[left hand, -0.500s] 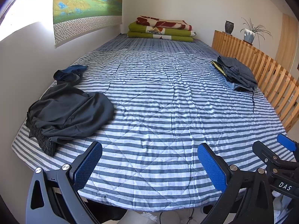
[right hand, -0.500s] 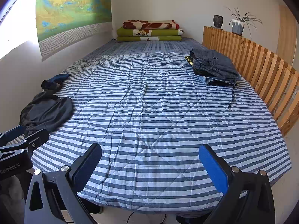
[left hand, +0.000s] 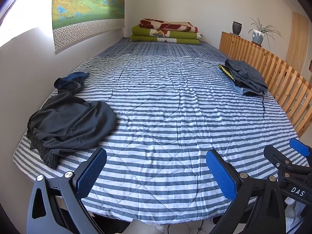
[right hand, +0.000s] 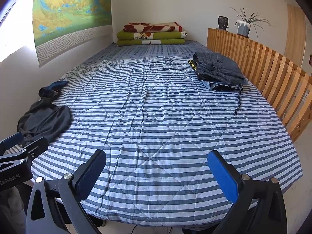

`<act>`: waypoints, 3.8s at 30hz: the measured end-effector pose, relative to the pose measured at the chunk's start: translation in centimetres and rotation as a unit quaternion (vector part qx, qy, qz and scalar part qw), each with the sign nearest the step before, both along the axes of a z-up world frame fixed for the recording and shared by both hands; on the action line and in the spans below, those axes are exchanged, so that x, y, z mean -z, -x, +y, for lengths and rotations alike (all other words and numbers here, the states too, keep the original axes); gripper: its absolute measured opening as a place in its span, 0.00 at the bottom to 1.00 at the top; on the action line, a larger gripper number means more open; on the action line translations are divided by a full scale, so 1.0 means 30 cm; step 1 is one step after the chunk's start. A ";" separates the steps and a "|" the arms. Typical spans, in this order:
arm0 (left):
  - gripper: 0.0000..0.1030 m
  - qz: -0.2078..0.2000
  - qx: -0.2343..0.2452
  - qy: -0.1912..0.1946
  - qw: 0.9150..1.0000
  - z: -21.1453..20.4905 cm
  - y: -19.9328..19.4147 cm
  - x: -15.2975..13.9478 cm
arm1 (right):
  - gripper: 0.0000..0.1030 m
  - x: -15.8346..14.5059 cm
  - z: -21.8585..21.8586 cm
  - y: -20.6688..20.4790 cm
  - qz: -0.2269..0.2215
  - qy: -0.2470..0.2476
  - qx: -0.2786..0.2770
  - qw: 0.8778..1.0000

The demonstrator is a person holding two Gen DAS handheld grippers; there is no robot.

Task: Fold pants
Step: 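Move both tools toward the dark grey garment on the bed, then grasp the dark grey garment's waistband with the right gripper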

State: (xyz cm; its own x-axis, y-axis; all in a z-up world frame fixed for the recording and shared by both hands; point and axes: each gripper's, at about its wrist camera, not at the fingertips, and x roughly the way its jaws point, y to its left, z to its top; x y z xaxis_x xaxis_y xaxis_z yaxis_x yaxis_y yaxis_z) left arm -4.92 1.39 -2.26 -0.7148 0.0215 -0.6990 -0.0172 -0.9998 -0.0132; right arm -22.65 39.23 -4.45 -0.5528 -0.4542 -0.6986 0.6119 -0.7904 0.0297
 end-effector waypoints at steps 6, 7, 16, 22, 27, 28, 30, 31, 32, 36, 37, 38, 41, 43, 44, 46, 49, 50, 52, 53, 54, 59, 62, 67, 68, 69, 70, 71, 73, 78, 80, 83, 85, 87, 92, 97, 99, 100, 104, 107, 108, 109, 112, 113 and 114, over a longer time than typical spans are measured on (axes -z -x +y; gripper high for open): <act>1.00 0.021 0.009 -0.003 1.000 -0.008 0.019 -0.068 | 0.99 -0.023 0.002 0.013 0.004 0.007 0.002 1.000; 1.00 0.024 0.011 -0.003 1.000 -0.009 0.023 -0.076 | 0.99 -0.031 0.002 0.016 0.008 0.007 0.004 1.000; 1.00 0.027 0.011 0.000 1.000 -0.014 0.079 -0.067 | 0.99 -0.051 -0.022 0.034 0.017 0.001 0.011 1.000; 1.00 0.027 0.013 0.001 1.000 -0.003 0.099 -0.056 | 0.99 -0.039 -0.045 0.053 0.018 -0.003 0.013 1.000; 1.00 0.016 0.012 0.001 1.000 0.004 0.113 -0.025 | 0.99 -0.024 -0.054 0.076 0.009 0.000 0.016 1.000; 1.00 0.013 0.012 0.001 1.000 0.006 0.115 -0.016 | 0.99 -0.022 -0.056 0.078 0.009 0.000 0.016 1.000; 1.00 0.008 0.011 0.000 1.000 0.009 0.118 -0.002 | 0.99 -0.020 -0.055 0.082 0.008 0.001 0.016 1.000; 1.00 0.006 0.010 0.000 1.000 0.009 0.121 0.003 | 0.99 -0.019 -0.055 0.083 0.008 0.001 0.016 1.000; 1.00 0.005 0.010 0.000 1.000 0.011 0.122 0.006 | 0.99 -0.019 -0.054 0.085 0.008 0.001 0.016 1.000; 1.00 0.004 0.010 -0.002 1.000 0.022 0.121 0.011 | 0.99 -0.021 -0.050 0.088 0.009 0.002 0.017 1.000; 1.00 0.004 0.011 -0.002 1.000 0.025 0.119 0.011 | 0.99 -0.024 -0.045 0.092 0.009 0.003 0.018 1.000; 1.00 0.005 0.011 -0.003 1.000 0.027 0.117 0.010 | 0.99 -0.024 -0.043 0.090 0.009 0.004 0.018 1.000; 1.00 0.005 0.013 -0.003 1.000 0.037 0.107 0.005 | 0.99 -0.028 -0.035 0.089 0.010 0.005 0.019 1.000; 1.00 0.006 0.014 -0.003 1.000 0.038 0.099 -0.002 | 0.99 -0.034 -0.028 0.089 0.011 0.006 0.019 1.000; 1.00 0.006 0.014 -0.003 1.000 0.039 0.094 -0.007 | 0.99 -0.038 -0.027 0.087 0.011 0.007 0.019 1.000; 1.00 0.007 0.013 -0.003 1.000 0.041 0.079 -0.020 | 0.99 -0.047 -0.027 0.081 0.012 0.007 0.018 1.000; 1.00 0.007 0.010 -0.006 1.000 0.035 0.062 -0.048 | 0.99 -0.064 -0.028 0.064 0.015 0.006 0.013 1.000; 1.00 0.007 0.009 -0.006 1.000 0.033 0.056 -0.060 | 0.99 -0.074 -0.027 0.060 0.016 0.007 0.011 1.000; 1.00 0.009 0.007 -0.005 1.000 0.031 0.045 -0.084 | 0.99 -0.094 -0.030 0.045 0.020 0.008 0.005 1.000; 1.00 0.009 0.007 -0.004 1.000 0.034 0.038 -0.096 | 0.99 -0.104 -0.031 0.040 0.023 0.007 0.003 1.000; 1.00 0.009 0.006 -0.002 1.000 0.033 0.033 -0.109 | 0.99 -0.113 -0.032 0.035 0.025 0.007 0.001 1.000; 1.00 0.017 -0.003 0.011 1.000 0.019 0.015 -0.177 | 0.99 -0.164 -0.037 0.025 0.030 0.017 -0.008 0.999; 1.00 0.024 -0.011 0.010 1.000 0.000 0.015 -0.200 | 0.99 -0.189 -0.044 0.022 0.036 0.023 -0.014 0.999; 1.00 0.014 -0.015 0.006 1.000 -0.026 0.035 -0.176 | 0.99 -0.181 -0.075 0.027 0.039 0.015 -0.024 0.999; 1.00 0.011 -0.014 0.008 1.000 -0.032 0.043 -0.168 | 0.99 -0.175 -0.083 0.026 0.037 0.012 -0.026 0.999; 1.00 0.009 -0.015 0.009 1.000 -0.038 0.053 -0.160 | 0.99 -0.169 -0.092 0.030 0.036 0.010 -0.027 0.999; 1.00 0.007 -0.017 0.009 1.000 -0.047 0.065 -0.153 | 0.99 -0.162 -0.106 0.033 0.035 0.006 -0.027 0.999; 1.00 0.006 -0.019 0.007 1.000 -0.058 0.076 -0.146 | 0.99 -0.157 -0.118 0.037 0.034 0.003 -0.028 0.999; 1.00 0.005 -0.026 0.005 1.000 -0.080 0.095 -0.136 | 0.99 -0.146 -0.146 0.040 0.031 0.000 -0.032 0.999; 1.00 0.009 -0.044 0.010 0.999 -0.120 0.129 -0.118 | 0.99 -0.130 -0.205 0.036 0.039 -0.007 -0.047 0.998; 1.00 0.006 -0.046 0.009 0.999 -0.131 0.139 -0.109 | 0.99 -0.125 -0.218 0.037 0.043 -0.004 -0.052 0.998; 1.00 0.006 -0.057 0.014 0.998 -0.148 0.150 -0.095 | 0.99 -0.115 -0.228 0.049 0.039 0.011 -0.054 0.998; 1.00 0.004 -0.063 0.009 0.998 -0.165 0.156 -0.086 | 0.99 -0.109 -0.235 0.065 0.035 0.017 -0.054 0.998; 1.00 0.004 -0.072 0.008 0.997 -0.184 0.161 -0.078 | 0.99 -0.106 -0.250 0.077 0.029 0.019 -0.062 0.997; 1.00 0.002 -0.092 0.004 0.996 -0.247 0.174 -0.059 | 0.99 -0.103 -0.313 0.080 0.029 0.012 -0.081 0.996; 1.00 0.000 -0.115 -0.001 0.993 -0.326 0.175 -0.041 | 0.99 -0.096 -0.396 0.059 0.023 0.005 -0.110 0.994; 1.00 0.000 -0.126 -0.001 0.992 -0.364 0.174 -0.032 | 0.99 -0.091 -0.436 0.044 0.023 0.001 -0.124 0.992; 1.00 -0.001 -0.133 -0.003 0.991 -0.385 0.172 -0.027 | 0.99 -0.087 -0.454 0.035 0.024 -0.001 -0.129 0.991; 1.00 -0.004 -0.167 -0.009 0.986 -0.489 0.155 -0.001 | 0.99 -0.075 -0.539 0.001 0.019 -0.004 -0.158 0.987; 1.00 -0.011 -0.202 -0.013 0.979 -0.583 0.130 0.035 | 0.99 -0.066 -0.613 -0.032 0.015 -0.003 -0.184 0.983; 1.00 -0.015 -0.217 -0.014 0.976 -0.619 0.120 0.051 | 0.99 -0.061 -0.637 -0.044 0.014 -0.002 -0.193 0.981; 1.00 -0.019 -0.232 -0.015 0.972 -0.657 0.107 0.067 | 0.99 -0.053 -0.667 -0.057 0.012 -0.003 -0.203 0.979; 1.00 -0.033 -0.271 -0.023 0.962 -0.775 0.063 0.112 | 0.99 -0.015 -0.773 -0.109 -0.005 -0.004 -0.246 0.969; 1.00 -0.035 -0.282 -0.022 0.959 -0.812 0.043 0.121 | 0.99 -0.001 -0.808 -0.126 -0.011 -0.007 -0.258 0.966; 1.00 -0.036 -0.292 -0.021 0.955 -0.851 0.026 0.131 | 0.99 0.015 -0.844 -0.145 -0.017 -0.009 -0.269 0.963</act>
